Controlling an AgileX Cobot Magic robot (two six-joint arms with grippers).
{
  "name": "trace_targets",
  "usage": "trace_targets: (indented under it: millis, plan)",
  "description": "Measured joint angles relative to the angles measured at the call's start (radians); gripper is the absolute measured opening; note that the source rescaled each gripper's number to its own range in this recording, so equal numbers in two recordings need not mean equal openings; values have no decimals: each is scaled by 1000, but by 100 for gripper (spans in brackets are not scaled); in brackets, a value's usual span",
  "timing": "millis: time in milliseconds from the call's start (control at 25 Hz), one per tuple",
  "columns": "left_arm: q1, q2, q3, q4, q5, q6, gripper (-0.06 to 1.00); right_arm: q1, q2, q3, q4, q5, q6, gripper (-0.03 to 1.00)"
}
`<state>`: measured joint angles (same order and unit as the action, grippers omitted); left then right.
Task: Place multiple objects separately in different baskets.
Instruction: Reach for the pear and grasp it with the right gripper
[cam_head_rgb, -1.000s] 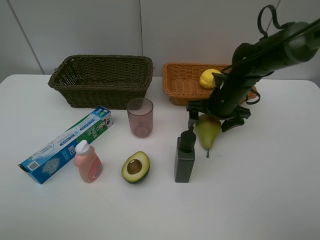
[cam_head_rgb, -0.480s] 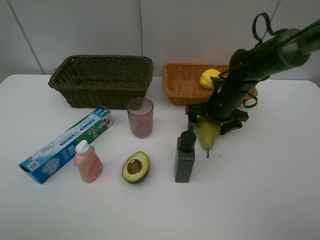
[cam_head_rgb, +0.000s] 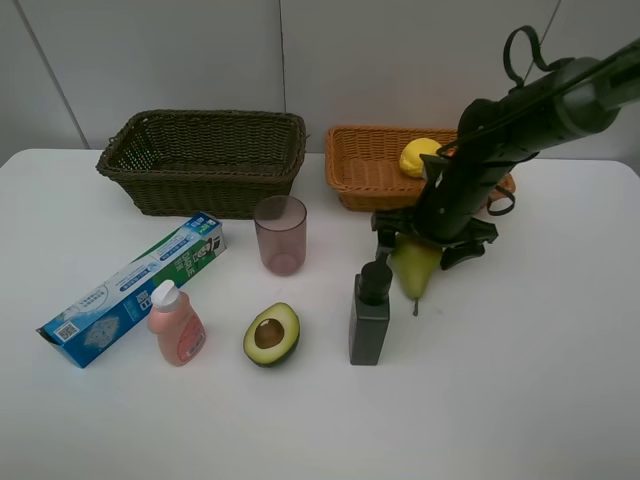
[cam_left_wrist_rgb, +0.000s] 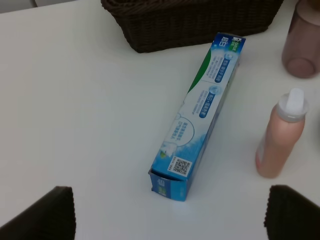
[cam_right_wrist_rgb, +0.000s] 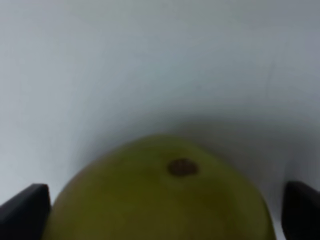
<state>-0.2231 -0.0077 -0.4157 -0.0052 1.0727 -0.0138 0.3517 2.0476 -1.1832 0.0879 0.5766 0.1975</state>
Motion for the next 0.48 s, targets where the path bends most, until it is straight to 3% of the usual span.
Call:
trace_targets:
  millis: [160, 480]
  plan:
    - [0, 0, 0, 0, 0, 0, 100, 0, 1, 0, -2, 4, 0, 54]
    - [0, 0, 0, 0, 0, 0, 100, 0, 1, 0, 7, 7, 0, 55]
